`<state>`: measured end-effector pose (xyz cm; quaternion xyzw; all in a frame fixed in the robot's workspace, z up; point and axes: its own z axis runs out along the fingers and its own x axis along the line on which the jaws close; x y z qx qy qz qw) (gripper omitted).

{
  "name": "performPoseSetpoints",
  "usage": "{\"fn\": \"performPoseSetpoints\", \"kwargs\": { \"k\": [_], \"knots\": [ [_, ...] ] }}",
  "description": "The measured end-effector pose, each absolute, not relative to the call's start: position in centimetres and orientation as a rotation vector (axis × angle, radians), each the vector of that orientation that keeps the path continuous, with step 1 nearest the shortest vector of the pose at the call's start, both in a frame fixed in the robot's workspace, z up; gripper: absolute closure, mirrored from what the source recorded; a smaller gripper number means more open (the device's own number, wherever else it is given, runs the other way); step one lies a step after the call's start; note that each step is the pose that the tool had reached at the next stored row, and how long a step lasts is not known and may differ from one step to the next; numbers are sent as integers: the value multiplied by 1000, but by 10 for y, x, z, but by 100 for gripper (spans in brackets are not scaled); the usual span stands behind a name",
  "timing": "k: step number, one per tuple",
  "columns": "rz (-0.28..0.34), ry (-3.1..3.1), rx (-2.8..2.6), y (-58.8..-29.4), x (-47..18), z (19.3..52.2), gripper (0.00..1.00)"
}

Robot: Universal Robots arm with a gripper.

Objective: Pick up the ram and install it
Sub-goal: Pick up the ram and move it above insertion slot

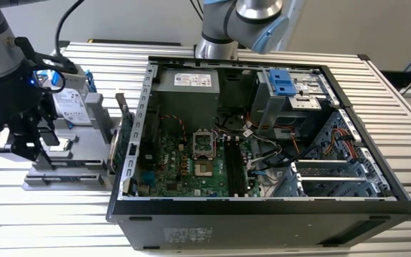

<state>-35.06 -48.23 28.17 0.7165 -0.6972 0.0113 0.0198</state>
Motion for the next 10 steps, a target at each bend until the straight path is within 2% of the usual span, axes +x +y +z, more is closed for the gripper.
{"fn": "performPoseSetpoints", "kwargs": {
  "k": [10],
  "knots": [
    [36, -2163, 2223, -482, -351, 279, 0]
  ]
}}
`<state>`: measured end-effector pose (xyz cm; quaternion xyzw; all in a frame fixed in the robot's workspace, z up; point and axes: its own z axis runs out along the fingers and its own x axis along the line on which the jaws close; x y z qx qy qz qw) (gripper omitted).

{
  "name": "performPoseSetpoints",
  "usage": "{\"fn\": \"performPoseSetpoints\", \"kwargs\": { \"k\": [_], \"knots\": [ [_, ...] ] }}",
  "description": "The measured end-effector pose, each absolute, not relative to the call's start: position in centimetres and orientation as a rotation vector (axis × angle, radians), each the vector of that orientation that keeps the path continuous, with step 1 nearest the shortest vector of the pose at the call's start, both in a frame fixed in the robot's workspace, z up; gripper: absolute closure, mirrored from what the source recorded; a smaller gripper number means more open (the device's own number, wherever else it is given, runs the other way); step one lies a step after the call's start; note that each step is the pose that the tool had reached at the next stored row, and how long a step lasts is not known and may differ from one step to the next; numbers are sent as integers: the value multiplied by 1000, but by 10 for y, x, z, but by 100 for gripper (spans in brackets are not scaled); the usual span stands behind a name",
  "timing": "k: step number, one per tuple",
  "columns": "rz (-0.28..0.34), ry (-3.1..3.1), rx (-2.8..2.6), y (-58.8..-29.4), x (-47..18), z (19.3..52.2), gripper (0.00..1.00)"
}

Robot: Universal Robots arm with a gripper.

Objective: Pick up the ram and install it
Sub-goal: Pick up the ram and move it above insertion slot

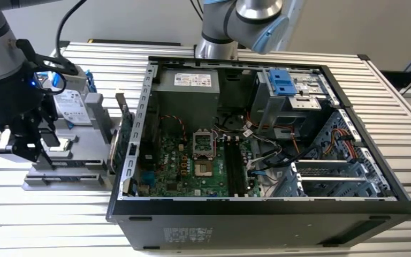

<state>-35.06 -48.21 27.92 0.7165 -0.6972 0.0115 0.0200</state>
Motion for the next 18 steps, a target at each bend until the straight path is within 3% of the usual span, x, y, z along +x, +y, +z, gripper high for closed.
{"fn": "performPoseSetpoints", "kwargs": {
  "k": [18],
  "knots": [
    [24, -2166, 2211, -482, -351, 259, 0]
  ]
}}
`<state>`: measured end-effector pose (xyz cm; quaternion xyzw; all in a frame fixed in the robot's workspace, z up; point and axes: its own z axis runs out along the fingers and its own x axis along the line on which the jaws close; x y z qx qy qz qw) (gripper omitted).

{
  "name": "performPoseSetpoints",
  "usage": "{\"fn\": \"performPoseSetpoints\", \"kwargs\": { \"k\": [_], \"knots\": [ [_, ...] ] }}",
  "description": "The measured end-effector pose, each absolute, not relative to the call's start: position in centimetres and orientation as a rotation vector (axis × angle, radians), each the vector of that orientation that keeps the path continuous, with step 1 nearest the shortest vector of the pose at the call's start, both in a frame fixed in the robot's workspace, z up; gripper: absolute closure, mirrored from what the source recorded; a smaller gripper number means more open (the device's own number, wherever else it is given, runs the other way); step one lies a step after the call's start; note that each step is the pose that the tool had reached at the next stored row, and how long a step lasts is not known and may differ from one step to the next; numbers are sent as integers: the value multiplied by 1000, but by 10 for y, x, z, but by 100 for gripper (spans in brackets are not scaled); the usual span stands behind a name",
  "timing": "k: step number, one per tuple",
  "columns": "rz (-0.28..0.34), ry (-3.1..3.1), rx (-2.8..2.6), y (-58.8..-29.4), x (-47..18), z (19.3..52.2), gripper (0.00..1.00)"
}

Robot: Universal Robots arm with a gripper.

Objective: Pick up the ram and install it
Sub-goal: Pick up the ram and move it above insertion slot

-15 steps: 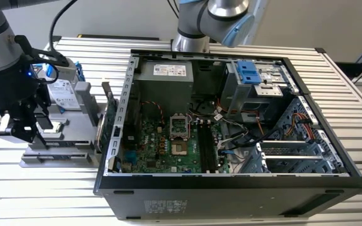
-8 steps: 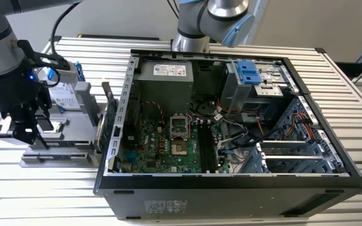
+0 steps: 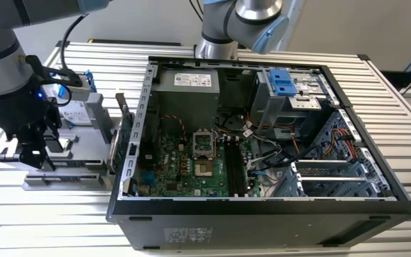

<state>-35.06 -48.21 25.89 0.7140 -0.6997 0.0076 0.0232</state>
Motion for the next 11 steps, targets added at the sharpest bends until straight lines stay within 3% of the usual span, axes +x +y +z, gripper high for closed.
{"fn": "performPoseSetpoints", "kwargs": {
  "k": [11],
  "knots": [
    [24, -2166, 2211, -482, -350, 243, 0]
  ]
}}
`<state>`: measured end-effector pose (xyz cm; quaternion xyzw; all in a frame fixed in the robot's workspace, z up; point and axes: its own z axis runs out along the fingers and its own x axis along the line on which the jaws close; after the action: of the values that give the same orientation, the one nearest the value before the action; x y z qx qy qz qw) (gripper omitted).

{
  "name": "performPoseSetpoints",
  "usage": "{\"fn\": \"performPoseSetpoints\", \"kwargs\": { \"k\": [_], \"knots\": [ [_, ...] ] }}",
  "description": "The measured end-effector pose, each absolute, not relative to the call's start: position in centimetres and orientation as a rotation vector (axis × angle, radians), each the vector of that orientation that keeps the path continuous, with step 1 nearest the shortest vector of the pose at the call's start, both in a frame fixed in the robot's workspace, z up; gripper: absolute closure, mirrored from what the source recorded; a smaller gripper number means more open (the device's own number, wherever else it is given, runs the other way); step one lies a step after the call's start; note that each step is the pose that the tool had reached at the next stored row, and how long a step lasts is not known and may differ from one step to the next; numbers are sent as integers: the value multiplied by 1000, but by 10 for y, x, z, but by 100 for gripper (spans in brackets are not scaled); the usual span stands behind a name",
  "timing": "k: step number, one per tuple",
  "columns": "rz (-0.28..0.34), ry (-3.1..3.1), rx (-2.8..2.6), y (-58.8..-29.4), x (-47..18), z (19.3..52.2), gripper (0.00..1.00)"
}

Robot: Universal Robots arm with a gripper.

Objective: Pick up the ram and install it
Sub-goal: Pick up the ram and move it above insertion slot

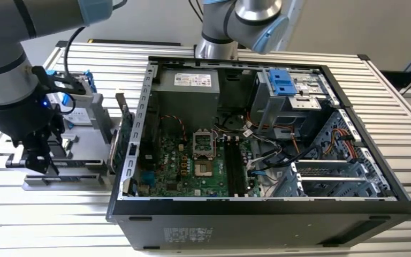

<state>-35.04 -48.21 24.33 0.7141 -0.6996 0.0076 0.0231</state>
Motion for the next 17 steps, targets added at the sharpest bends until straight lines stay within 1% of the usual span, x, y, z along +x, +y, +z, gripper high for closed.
{"fn": "performPoseSetpoints", "kwargs": {
  "k": [17],
  "knots": [
    [24, -2166, 2211, -482, -350, 222, 0]
  ]
}}
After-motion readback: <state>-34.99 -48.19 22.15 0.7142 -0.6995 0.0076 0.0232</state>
